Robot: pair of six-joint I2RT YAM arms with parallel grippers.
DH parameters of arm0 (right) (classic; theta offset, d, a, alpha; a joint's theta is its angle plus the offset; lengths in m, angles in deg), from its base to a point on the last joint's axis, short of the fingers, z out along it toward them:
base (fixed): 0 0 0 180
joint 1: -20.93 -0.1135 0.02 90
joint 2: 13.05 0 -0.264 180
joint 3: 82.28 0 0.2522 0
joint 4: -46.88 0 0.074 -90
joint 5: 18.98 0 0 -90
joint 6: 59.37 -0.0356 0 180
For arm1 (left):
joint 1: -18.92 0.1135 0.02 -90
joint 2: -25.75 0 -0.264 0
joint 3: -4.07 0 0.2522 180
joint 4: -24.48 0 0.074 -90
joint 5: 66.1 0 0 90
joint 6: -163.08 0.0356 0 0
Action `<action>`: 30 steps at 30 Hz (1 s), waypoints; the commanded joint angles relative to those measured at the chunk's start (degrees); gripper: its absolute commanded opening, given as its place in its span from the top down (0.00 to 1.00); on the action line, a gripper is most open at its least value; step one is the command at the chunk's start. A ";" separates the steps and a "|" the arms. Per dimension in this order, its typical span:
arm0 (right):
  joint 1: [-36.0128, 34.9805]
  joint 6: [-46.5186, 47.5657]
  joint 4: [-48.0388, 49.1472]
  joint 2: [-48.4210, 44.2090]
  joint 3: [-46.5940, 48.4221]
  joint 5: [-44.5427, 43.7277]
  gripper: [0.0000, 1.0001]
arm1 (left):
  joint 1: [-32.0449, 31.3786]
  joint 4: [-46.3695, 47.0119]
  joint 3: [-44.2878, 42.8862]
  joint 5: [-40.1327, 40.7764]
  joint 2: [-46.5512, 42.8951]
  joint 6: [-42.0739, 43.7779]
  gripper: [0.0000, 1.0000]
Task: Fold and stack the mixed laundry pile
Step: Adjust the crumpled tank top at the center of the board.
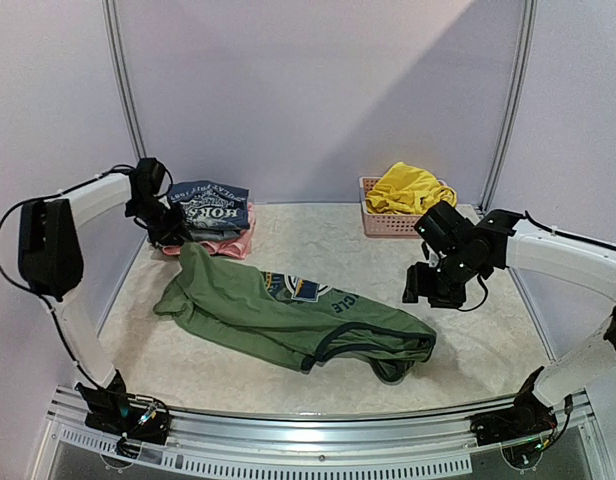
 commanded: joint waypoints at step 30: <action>-1.42 9.14 9.86 10.02 -0.46 16.37 0.36 | 10.69 7.96 39.62 -2.50 -22.53 4.30 0.43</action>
